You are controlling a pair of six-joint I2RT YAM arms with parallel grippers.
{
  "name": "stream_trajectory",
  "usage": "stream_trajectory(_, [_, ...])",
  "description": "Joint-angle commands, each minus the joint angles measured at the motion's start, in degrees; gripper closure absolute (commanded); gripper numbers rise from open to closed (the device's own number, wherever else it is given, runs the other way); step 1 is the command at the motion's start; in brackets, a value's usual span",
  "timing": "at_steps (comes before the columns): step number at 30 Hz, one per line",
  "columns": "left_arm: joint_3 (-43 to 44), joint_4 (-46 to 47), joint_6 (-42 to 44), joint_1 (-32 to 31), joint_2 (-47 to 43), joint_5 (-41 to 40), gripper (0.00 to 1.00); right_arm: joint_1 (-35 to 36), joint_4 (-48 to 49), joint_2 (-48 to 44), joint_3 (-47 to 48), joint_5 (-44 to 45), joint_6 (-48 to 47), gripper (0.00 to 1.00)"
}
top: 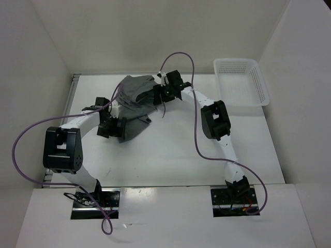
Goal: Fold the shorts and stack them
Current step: Move the shorts to the center of the board, then flatten the shorts out
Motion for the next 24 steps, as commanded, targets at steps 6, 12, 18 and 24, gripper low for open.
stream_trajectory(6, [2.53, 5.2, 0.21, -0.26, 7.07, 8.3, 0.05, 0.96, 5.08, 4.69, 9.5, 4.31, 1.35, 0.2])
stream_trajectory(12, [3.68, 6.43, 0.21, -0.26, 10.15, 10.41, 0.86, 3.24, 5.08, 5.4, 8.27, 7.38, 1.61, 0.45])
stream_trajectory(18, [4.99, 5.91, 0.21, -0.26, 7.18, 7.36, 1.0, 3.25, 4.38, 3.57, 8.89, 12.14, -0.39, 1.0])
stream_trajectory(24, [11.32, 5.2, 0.21, 1.83, -3.53, -10.66, 1.0, 1.76, 1.13, -13.73, -0.94, 10.04, -4.97, 1.0])
